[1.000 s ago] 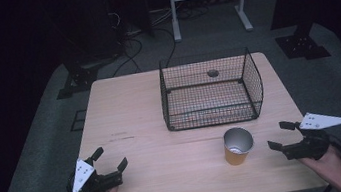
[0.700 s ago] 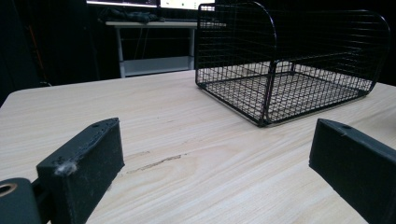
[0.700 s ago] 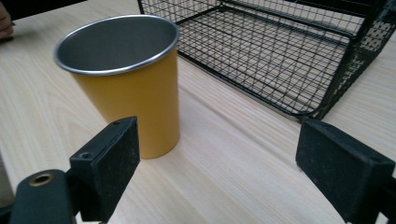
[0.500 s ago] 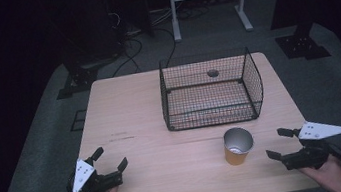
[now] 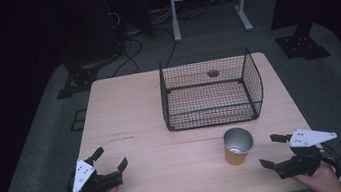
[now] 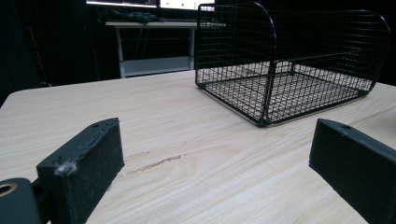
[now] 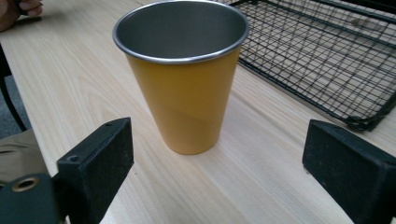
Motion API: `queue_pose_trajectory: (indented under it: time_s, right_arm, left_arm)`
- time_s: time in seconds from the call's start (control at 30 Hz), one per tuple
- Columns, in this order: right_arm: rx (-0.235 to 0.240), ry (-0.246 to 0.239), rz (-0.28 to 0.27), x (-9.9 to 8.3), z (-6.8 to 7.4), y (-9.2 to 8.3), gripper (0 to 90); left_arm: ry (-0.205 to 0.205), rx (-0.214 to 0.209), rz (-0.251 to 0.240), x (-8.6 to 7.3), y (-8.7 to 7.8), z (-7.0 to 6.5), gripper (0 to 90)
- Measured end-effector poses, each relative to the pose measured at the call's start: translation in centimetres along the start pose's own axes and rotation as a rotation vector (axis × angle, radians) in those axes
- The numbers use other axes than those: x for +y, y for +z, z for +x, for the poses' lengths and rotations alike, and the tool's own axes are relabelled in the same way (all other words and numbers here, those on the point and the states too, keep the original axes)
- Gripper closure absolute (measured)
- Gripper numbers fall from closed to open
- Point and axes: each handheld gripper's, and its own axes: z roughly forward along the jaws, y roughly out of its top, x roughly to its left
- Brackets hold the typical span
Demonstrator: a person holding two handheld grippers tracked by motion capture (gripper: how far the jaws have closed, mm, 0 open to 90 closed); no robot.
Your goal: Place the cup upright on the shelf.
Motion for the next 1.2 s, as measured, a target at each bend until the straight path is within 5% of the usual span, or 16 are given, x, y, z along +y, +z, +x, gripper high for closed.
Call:
queue_pose_trajectory:
  time_s: [1.2]
  right_arm:
    - [0.043, -0.016, -0.01, 2.1, 1.7, 4.7, 2.8]
  left_arm:
    - [-0.001, -0.003, -0.005, 0.0, 0.0, 0.0, 2.3]
